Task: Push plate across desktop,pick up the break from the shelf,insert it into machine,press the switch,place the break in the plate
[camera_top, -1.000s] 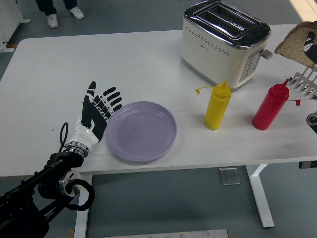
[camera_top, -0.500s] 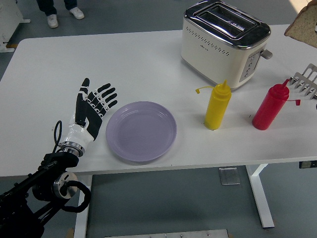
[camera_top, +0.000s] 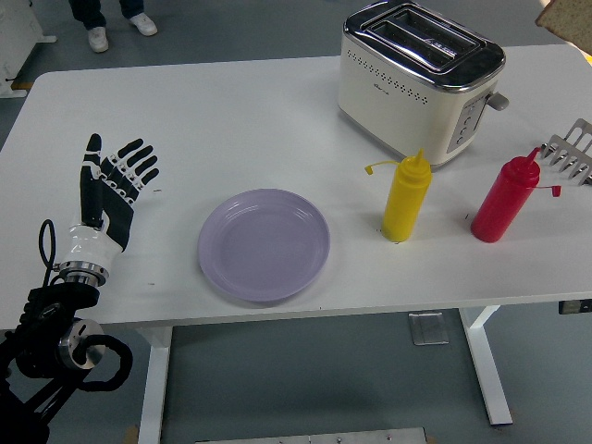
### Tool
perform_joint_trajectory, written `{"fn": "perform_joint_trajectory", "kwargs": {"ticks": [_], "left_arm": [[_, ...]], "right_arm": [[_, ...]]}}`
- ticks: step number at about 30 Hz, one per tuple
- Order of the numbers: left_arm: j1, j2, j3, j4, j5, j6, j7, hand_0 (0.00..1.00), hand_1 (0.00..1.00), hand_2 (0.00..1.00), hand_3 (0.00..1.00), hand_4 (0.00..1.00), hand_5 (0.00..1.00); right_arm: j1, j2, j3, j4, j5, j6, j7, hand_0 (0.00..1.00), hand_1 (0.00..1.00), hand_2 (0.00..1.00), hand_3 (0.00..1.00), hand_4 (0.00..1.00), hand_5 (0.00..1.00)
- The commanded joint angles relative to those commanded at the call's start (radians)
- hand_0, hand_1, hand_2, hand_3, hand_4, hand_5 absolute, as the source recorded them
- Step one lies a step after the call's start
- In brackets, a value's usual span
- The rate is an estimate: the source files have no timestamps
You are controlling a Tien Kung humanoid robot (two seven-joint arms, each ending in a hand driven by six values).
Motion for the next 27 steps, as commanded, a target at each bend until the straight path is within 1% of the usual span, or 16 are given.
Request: {"fn": "perform_joint_trajectory", "kwargs": {"ticks": [4,5,9,11,17,20,23,27], "left_arm": [[0.035,0.009,-0.087,-0.015,-0.018,-0.001,-0.009,0.835,0.767,0.719,0.696,0.774,0.998],[0.044,0.011,-0.110,-0.019,-0.027,-0.002,-0.008,0.829,0.762,0.713,0.690,0.773,0.998],[0.066,0.016,-0.187,-0.032,-0.091,-0.010,0.016,0.829,0.762,0.713,0.690,0.773,0.998],[0.071,0.017,-0.217,-0.036,-0.124,-0.015,0.031,0.819,0.749,0.703,0.690,0.774,0.998],[0.086,0.020,-0.336,-0.037,-0.271,-0.043,0.121,0.817,0.750,0.708,0.698,0.773,0.998],[0.087,0.023,-0.350,-0.032,-0.339,-0.053,0.150,0.817,0.750,0.708,0.698,0.773,0.998],[0.085,0.021,-0.351,-0.030,-0.390,-0.057,0.162,0.818,0.755,0.712,0.708,0.772,0.998],[0.076,0.017,-0.339,-0.025,-0.418,-0.060,0.168,0.818,0.755,0.712,0.708,0.772,0.998]], "right_arm": [[0.051,-0.003,-0.018,0.014,0.063,-0.005,-0.024,0.354,0.450,0.479,0.455,0.159,0.002],[0.065,-0.002,-0.023,0.016,0.080,-0.006,-0.027,0.338,0.444,0.478,0.454,0.162,0.002],[0.100,0.010,-0.036,0.018,0.129,-0.008,-0.028,0.338,0.444,0.478,0.454,0.162,0.002],[0.110,0.017,-0.040,0.019,0.144,-0.010,-0.028,0.340,0.442,0.478,0.455,0.161,0.002],[0.164,0.069,-0.078,0.004,0.188,-0.025,-0.025,0.332,0.439,0.480,0.462,0.172,0.002],[0.194,0.110,-0.101,-0.021,0.210,-0.033,-0.025,0.332,0.439,0.480,0.462,0.172,0.002],[0.221,0.140,-0.122,-0.047,0.229,-0.042,-0.026,0.327,0.437,0.482,0.466,0.179,0.002],[0.277,0.183,-0.176,-0.105,0.255,-0.051,-0.024,0.327,0.437,0.482,0.466,0.179,0.002]]}}
